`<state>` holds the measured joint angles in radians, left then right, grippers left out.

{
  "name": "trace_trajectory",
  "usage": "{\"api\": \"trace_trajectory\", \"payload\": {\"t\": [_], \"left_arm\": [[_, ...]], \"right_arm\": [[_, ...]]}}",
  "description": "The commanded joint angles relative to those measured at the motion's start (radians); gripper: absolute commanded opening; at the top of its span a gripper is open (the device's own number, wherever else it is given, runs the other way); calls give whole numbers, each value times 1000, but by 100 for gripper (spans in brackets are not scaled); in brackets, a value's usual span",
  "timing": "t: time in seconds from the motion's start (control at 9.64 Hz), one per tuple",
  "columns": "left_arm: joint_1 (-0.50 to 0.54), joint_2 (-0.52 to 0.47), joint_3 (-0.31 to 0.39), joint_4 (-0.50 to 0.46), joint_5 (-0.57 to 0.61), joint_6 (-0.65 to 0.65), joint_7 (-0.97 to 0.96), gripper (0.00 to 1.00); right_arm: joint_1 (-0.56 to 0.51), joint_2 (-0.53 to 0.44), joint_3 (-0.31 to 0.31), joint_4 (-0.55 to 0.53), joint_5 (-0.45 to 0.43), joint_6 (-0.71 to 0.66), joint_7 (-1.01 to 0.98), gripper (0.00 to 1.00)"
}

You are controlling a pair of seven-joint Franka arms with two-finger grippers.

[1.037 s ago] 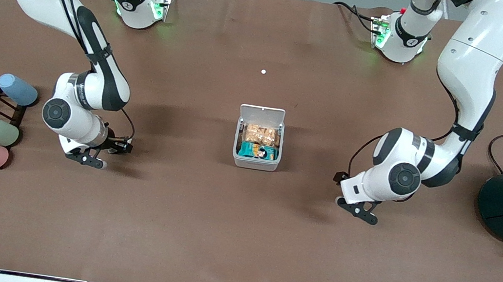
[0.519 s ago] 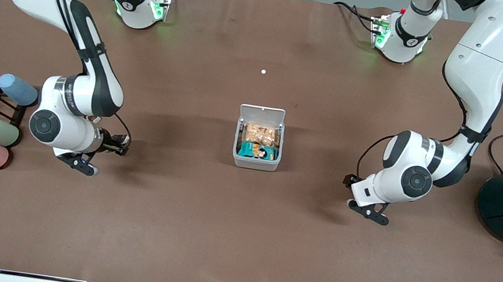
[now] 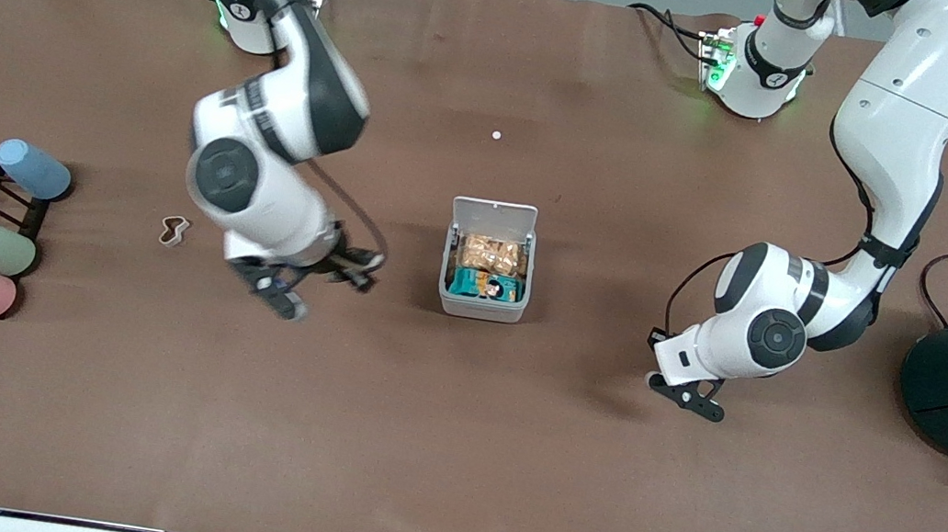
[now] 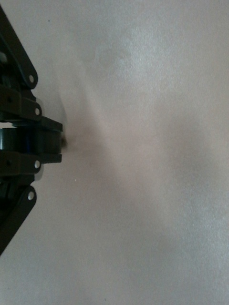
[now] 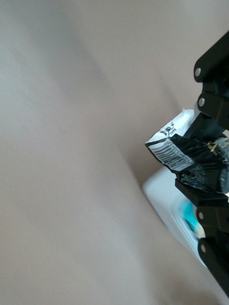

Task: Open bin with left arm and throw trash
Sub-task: 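Lower the black wrapper into the open bin and open the right gripper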

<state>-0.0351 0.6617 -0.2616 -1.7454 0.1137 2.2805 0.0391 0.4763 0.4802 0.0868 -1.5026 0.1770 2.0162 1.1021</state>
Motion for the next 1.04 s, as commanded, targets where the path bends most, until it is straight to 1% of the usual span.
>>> {"api": "trace_trajectory", "payload": {"t": [0.0,0.1,0.31,0.52,0.62,0.73,0.83,0.93], "left_arm": [[-5,-36,-14,-20,-11,14,-7,0],[-6,-50,-24,0,-9,10,-7,0],[3,-65,-45,33,-12,7,-8,0],[11,-63,-111,53,-28,5,-86,0],[8,-62,-143,67,-75,5,-140,0],[7,-62,-159,69,-127,5,-178,0],[11,-62,-177,72,-196,5,-188,0],[9,-63,-188,79,-271,5,-194,0]], "right_arm": [[80,40,-12,56,26,89,129,21],[109,53,-12,56,26,142,171,21],[151,81,-12,56,27,164,215,21],[177,109,-12,53,27,165,216,23],[177,127,-12,53,27,165,216,34],[176,147,-12,53,26,167,216,37],[174,156,-13,53,24,167,214,43],[170,162,-13,53,21,165,206,57]]}}
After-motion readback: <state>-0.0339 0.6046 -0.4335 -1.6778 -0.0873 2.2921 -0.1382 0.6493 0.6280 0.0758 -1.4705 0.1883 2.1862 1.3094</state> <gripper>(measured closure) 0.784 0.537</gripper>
